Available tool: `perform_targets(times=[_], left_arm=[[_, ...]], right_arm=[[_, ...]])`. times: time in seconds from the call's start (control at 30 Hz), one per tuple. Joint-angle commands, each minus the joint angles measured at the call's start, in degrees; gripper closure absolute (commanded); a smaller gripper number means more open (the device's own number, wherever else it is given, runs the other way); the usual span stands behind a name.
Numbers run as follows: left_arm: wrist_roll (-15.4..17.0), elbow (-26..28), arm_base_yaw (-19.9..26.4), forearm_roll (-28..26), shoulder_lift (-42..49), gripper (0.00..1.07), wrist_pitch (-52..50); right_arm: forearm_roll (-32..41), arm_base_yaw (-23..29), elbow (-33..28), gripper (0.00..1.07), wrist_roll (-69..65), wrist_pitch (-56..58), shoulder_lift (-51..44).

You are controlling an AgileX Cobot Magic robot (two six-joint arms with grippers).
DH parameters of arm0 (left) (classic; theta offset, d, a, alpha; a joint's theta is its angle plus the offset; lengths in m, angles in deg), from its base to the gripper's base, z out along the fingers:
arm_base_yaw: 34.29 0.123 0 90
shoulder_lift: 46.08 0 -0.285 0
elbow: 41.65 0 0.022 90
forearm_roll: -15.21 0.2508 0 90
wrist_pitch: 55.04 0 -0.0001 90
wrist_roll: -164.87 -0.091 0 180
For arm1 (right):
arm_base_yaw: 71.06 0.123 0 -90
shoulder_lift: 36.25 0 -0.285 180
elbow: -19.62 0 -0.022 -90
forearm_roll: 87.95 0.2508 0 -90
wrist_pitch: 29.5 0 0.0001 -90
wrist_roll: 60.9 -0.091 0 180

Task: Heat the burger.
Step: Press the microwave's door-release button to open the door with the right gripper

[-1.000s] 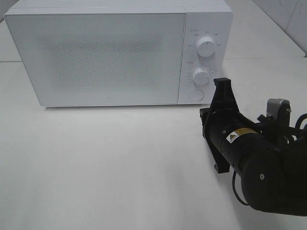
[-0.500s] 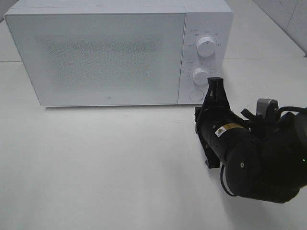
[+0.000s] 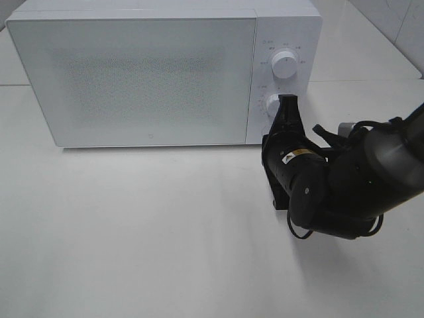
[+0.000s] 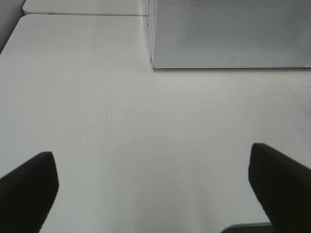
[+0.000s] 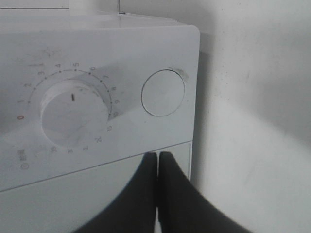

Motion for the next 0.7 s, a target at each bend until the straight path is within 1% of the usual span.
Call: perform_targets(times=[0.03, 0.17, 0.5, 0.7], left_arm=[[0.06, -0.06, 0.11, -0.11, 0.29, 0.07, -0.63], [0.06, -0.06, 0.11, -0.11, 0.29, 0.07, -0.63], [0.06, -0.06, 0.11, -0.17, 0.29, 0.07, -0.63], [0.06, -0.06, 0.11, -0.17, 0.29, 0.07, -0.63]], right_arm=[[-1.66, -1.43, 2.06, 1.07, 0.06, 0.57, 1.20], [-2.06, -3.44, 4.13, 1.07, -0.17, 2.29, 2.92], [-2.86, -4.58, 7.62, 1.07, -0.57, 2.98, 6.88], [-2.52, -4.58, 8.25, 1.07, -0.57, 1.60, 7.62]])
